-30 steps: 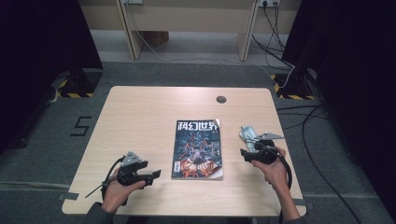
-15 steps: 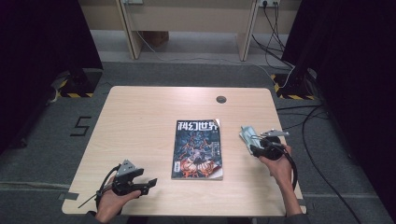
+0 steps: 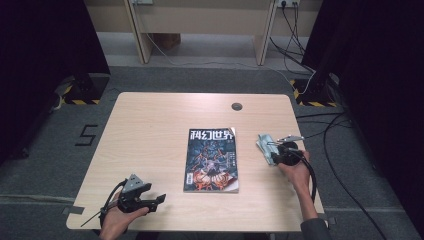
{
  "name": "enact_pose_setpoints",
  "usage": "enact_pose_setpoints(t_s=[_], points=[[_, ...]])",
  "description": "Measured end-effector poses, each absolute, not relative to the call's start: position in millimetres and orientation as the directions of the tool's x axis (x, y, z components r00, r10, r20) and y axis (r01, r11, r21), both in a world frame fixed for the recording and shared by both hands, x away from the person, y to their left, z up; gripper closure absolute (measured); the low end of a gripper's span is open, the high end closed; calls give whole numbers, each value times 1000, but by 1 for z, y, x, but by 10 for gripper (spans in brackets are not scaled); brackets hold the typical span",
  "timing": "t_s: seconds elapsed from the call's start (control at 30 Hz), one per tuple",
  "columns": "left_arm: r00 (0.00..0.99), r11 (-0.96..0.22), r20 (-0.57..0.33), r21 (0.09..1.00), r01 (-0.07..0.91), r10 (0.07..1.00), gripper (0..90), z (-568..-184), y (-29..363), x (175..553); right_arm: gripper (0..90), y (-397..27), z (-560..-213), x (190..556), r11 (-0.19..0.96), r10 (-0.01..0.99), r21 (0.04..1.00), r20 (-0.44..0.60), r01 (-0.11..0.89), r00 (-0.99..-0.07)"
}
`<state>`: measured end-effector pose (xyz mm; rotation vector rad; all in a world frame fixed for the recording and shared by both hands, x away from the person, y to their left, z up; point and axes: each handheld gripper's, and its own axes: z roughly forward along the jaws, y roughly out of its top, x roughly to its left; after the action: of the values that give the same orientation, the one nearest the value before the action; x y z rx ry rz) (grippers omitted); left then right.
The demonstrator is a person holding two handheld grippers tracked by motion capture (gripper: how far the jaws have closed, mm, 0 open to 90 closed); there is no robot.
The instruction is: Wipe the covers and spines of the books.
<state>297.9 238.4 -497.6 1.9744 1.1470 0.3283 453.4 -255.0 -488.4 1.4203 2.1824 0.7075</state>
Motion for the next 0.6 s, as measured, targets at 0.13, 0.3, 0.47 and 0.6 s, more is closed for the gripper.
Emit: enact_pose_setpoints(t_s=[0.13, 0.3, 0.47, 0.6], points=[[555, -261, -166, 751, 607, 815, 276, -498, 238, 298, 681, -248, -491, 461, 372, 909, 621, -95, 690, -405], [556, -262, -165, 751, 607, 815, 276, -498, 238, 298, 695, -242, -492, 470, 377, 902, 625, -80, 684, -424], [556, -267, -161, 748, 608, 815, 277, -499, 237, 298, 697, -237, -493, 475, 390, 890, 629, -70, 673, -450], [557, -266, -163, 748, 608, 815, 276, -499, 237, 299, 697, -232, -493, 479, 402, 880, 636, -70, 659, -470]])
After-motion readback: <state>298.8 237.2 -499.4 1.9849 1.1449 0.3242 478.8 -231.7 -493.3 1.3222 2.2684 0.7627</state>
